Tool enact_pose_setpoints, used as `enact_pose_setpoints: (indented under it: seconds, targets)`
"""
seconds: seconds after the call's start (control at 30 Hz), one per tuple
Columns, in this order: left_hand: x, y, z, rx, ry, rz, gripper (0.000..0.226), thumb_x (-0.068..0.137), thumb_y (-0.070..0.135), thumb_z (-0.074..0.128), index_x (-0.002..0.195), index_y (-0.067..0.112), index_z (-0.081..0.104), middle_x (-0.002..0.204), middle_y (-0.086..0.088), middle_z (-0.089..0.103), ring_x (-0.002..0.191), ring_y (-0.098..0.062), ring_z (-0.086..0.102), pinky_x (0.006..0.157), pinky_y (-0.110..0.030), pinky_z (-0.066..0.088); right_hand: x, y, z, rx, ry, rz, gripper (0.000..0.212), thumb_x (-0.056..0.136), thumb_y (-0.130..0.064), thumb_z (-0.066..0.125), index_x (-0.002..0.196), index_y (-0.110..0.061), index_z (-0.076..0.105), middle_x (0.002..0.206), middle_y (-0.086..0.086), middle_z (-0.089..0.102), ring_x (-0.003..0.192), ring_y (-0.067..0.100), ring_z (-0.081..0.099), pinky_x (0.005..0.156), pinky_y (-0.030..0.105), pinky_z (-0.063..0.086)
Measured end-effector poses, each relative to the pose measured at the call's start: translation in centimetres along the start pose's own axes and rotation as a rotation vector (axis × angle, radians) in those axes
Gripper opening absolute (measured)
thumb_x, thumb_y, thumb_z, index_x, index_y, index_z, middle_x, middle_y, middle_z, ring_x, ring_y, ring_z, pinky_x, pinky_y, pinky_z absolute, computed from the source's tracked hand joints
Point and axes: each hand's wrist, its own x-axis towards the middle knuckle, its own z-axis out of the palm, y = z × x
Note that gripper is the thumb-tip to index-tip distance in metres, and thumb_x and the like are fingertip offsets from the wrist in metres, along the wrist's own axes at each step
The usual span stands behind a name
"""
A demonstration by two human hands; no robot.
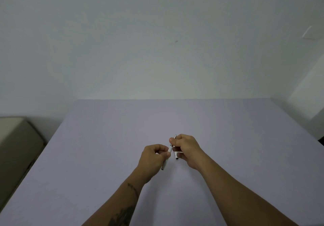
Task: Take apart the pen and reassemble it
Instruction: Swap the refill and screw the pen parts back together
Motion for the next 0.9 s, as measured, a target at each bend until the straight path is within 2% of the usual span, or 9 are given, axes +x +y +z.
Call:
enact_pose_setpoints:
  seconds: [0.07,0.17,0.37,0.43,0.53,0.63,0.7,0.77,0.9]
  targets:
    - [-0.1,0.0,-0.4,-0.009,0.001,-0.003,0.007,0.086,0.014,0.069,0.085,0.015,0.075,0.077,0.0,0.065,0.07,-0.016,0.061,0.063,-0.028,0.054,-0.5,-0.1,0.0,0.066,-0.063,0.039,0.012,0.089,-0.018,0.069,0.086,-0.008,0.072,0.083,0.005,0.064,0.078,0.021,0.059,0.064,0.033,0.046]
    - [-0.4,-0.2,-0.9,-0.018,0.005,-0.006,0.007,0.086,0.015,0.069,0.084,0.016,0.075,0.076,0.0,0.065,0.07,-0.016,0.062,0.062,-0.027,0.055,-0.9,-0.1,-0.1,0.119,-0.129,0.053,0.018,0.094,-0.015,0.063,0.102,-0.011,0.077,0.09,0.005,0.066,0.085,0.022,0.06,0.064,0.031,0.047]
    - [-0.9,-0.8,-1.5,-0.023,0.001,-0.004,0.009,0.086,0.015,0.07,0.081,0.02,0.075,0.075,0.001,0.066,0.069,-0.015,0.062,0.06,-0.023,0.055,-1.4,-0.1,0.6,0.001,-0.095,0.006,0.015,0.094,-0.011,0.062,0.09,-0.013,0.077,0.092,0.004,0.07,0.088,0.019,0.063,0.068,0.031,0.05]
    - [-1.2,-0.9,-1.5,-0.018,0.01,0.003,0.009,0.085,0.016,0.07,0.08,0.022,0.075,0.075,0.002,0.065,0.067,-0.014,0.062,0.057,-0.021,0.053,-1.5,0.0,1.1,-0.045,-0.056,-0.02,0.014,0.09,-0.014,0.067,0.077,-0.012,0.07,0.089,0.005,0.07,0.083,0.018,0.062,0.066,0.031,0.048]
    - [-1.4,-0.9,-1.4,0.012,0.036,0.017,0.009,0.085,0.018,0.07,0.08,0.024,0.074,0.076,0.004,0.066,0.066,-0.012,0.061,0.054,-0.018,0.051,-1.5,0.2,1.6,-0.091,0.013,-0.057,0.024,0.086,-0.019,0.072,0.066,-0.016,0.058,0.085,0.006,0.069,0.077,0.019,0.06,0.064,0.032,0.047]
    - [-1.6,-0.8,-1.3,0.016,0.037,0.02,0.009,0.087,0.018,0.069,0.082,0.023,0.074,0.077,0.004,0.066,0.067,-0.012,0.061,0.054,-0.018,0.051,-1.9,0.2,1.6,-0.069,-0.039,-0.043,0.018,0.087,-0.022,0.071,0.072,-0.015,0.063,0.085,0.005,0.067,0.078,0.019,0.061,0.067,0.032,0.047]
    - [-1.6,-0.7,-1.5,0.013,0.04,0.021,0.007,0.087,0.017,0.069,0.084,0.021,0.074,0.078,0.003,0.066,0.068,-0.013,0.06,0.055,-0.02,0.05,-2.2,0.1,1.3,-0.004,-0.103,-0.005,0.01,0.091,-0.021,0.067,0.089,-0.013,0.073,0.089,0.004,0.067,0.083,0.02,0.061,0.07,0.032,0.048]
    - [-1.6,-0.7,-1.7,-0.006,0.04,0.023,0.006,0.086,0.016,0.069,0.084,0.018,0.075,0.077,0.002,0.065,0.069,-0.015,0.06,0.056,-0.022,0.05,-2.3,0.1,1.1,0.034,-0.13,0.006,0.015,0.093,-0.016,0.063,0.099,-0.013,0.077,0.092,0.003,0.068,0.085,0.019,0.061,0.071,0.031,0.049]
    - [-1.8,-0.6,-1.6,-0.015,0.031,0.021,0.006,0.086,0.015,0.069,0.085,0.017,0.075,0.079,0.0,0.065,0.069,-0.016,0.06,0.057,-0.024,0.052,-2.2,0.2,1.0,-0.017,-0.075,-0.014,0.014,0.093,-0.013,0.063,0.089,-0.013,0.077,0.089,0.001,0.071,0.082,0.016,0.061,0.068,0.029,0.05]
